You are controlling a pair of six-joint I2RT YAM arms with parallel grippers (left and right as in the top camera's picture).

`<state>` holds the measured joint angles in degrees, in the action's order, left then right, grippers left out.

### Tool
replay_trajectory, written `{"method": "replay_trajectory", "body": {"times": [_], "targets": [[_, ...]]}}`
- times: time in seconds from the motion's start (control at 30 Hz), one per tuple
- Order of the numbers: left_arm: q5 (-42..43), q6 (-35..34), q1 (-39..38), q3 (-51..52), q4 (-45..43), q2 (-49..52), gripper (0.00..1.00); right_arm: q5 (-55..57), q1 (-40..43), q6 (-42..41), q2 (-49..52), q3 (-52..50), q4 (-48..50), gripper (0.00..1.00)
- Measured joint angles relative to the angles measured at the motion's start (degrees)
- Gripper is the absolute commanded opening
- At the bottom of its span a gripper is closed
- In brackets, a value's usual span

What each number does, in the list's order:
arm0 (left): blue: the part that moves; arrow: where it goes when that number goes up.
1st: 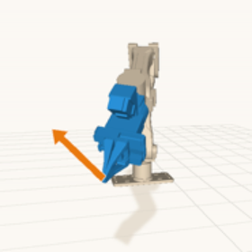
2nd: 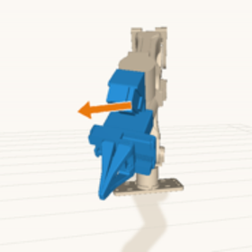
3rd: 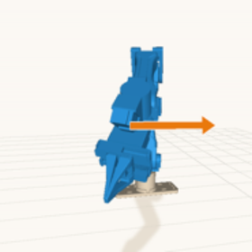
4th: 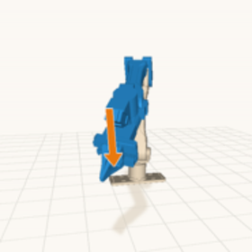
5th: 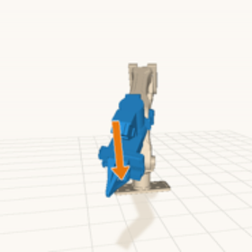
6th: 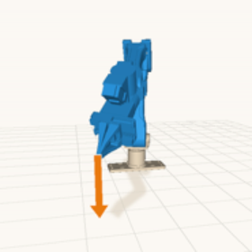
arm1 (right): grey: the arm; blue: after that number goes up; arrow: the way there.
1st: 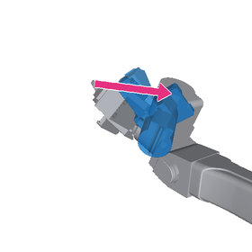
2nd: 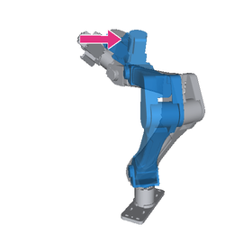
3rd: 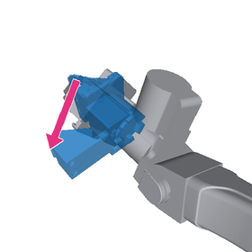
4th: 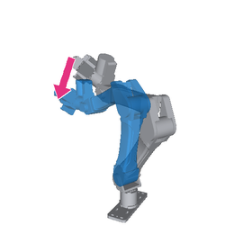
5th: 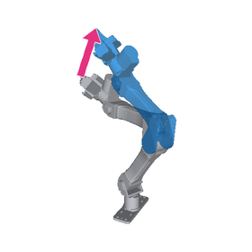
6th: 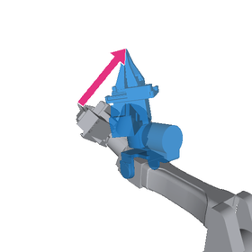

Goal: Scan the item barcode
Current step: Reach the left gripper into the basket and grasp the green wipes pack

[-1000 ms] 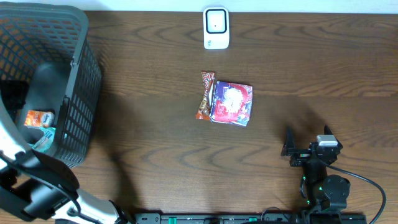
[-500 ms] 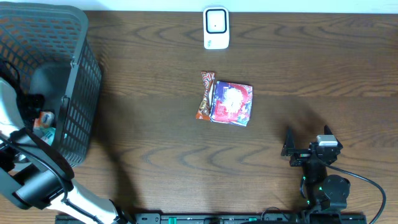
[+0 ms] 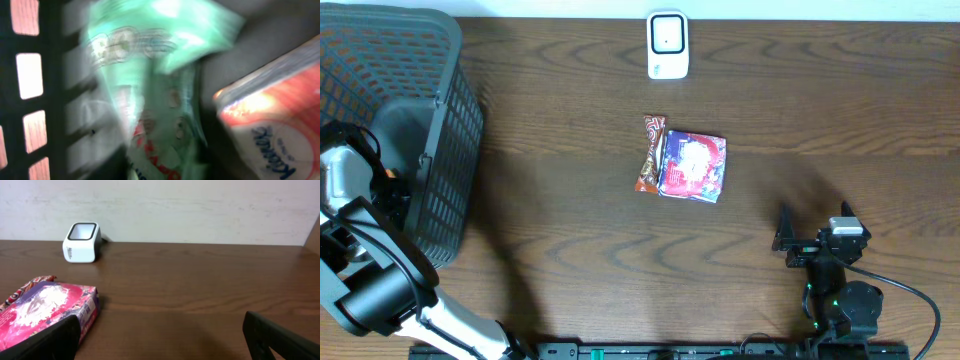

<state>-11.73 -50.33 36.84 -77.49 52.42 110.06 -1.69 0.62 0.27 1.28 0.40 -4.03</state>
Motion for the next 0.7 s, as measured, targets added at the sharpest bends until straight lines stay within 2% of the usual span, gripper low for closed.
{"method": "replay_trajectory", "body": {"times": [0.2, 0.33, 0.5, 0.7], "targets": [[-0.24, 0.85, 0.02, -0.04, 1.66, -0.63, 0.08, 0.0, 0.0, 0.0, 0.0, 0.0, 0.0, 0.99], [4.66, 0.87, 0.02, -0.44, 2.93, -3.19, 0.08, 0.0, 0.0, 0.0, 0.0, 0.0, 0.0, 0.99], [12.72, 0.87, 0.02, -3.13, 0.24, -13.03, 0.07, 0.0, 0.0, 0.0, 0.0, 0.0, 0.0, 0.99], [17.4, 0.85, 0.02, -4.2, -2.62, -26.64, 0.07, 0.0, 0.0, 0.0, 0.0, 0.0, 0.0, 0.99]]}}
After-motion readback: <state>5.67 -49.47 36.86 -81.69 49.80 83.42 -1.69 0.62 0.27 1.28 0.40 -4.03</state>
